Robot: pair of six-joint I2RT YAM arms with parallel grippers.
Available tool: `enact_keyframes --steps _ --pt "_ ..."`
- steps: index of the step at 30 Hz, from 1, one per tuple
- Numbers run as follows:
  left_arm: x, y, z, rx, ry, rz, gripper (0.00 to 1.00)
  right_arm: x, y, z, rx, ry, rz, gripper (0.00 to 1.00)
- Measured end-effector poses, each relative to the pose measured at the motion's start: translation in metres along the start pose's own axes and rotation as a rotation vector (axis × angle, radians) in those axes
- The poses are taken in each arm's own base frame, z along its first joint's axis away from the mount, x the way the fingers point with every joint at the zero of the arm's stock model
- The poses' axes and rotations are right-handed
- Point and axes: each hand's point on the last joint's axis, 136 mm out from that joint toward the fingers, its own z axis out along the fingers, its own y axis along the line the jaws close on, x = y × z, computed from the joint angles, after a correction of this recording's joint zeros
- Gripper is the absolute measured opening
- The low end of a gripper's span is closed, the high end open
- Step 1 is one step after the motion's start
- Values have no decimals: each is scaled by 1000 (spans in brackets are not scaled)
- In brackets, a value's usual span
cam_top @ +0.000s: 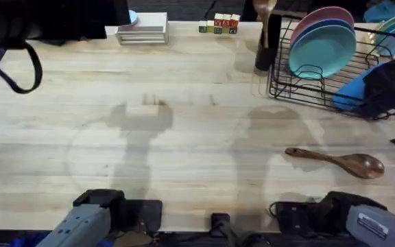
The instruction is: Pick up the spoon on the table one by one and put them onto the rack
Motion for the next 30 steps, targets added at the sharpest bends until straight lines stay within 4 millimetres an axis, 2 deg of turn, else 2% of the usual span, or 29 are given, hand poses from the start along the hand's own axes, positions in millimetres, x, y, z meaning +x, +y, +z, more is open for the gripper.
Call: enact_keyframes --steps 4,11,19,30 --pt "0 0 0 0 0 0 993 16 -4 19 19 52 27 996" --pt "0 0 0 0 -1 0 993 42 -23 50 101 116 71 996" --pt "-1 0 0 0 -3 0 993 57 -31 78 125 127 114 996" --pt "-1 0 0 0 -3 0 994 69 -37 103 128 127 131 996"
